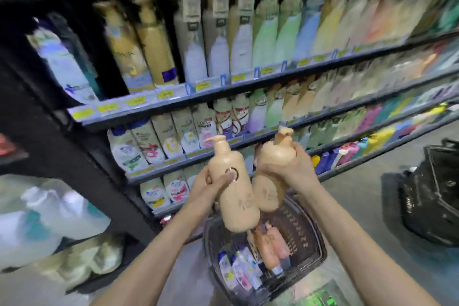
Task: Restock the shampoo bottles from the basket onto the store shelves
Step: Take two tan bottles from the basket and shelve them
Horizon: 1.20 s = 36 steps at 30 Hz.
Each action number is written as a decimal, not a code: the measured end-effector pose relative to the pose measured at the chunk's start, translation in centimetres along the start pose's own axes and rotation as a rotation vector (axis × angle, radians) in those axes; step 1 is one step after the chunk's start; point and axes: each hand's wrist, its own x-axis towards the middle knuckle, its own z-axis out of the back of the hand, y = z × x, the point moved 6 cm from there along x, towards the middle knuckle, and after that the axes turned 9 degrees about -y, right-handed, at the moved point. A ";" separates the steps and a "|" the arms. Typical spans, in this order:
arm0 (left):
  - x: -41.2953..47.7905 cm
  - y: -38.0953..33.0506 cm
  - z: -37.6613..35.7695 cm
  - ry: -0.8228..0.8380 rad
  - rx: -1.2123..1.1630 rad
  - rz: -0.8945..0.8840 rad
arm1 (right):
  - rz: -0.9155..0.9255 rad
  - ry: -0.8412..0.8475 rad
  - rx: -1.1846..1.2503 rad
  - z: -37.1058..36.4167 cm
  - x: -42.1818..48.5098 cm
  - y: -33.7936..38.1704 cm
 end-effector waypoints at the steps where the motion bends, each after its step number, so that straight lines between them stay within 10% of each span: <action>1: -0.7 -1.9 0.2 -0.010 -0.024 -0.021 | 0.020 0.001 0.008 -0.2 -0.7 2.0; 17: -7.9 -20.5 5.5 -0.112 0.040 -0.330 | 0.221 -0.044 0.052 4.6 -7.7 20.5; 36: -4.4 -41.1 -10.1 -0.372 -0.040 -0.632 | 0.511 0.039 0.170 20.7 8.8 32.5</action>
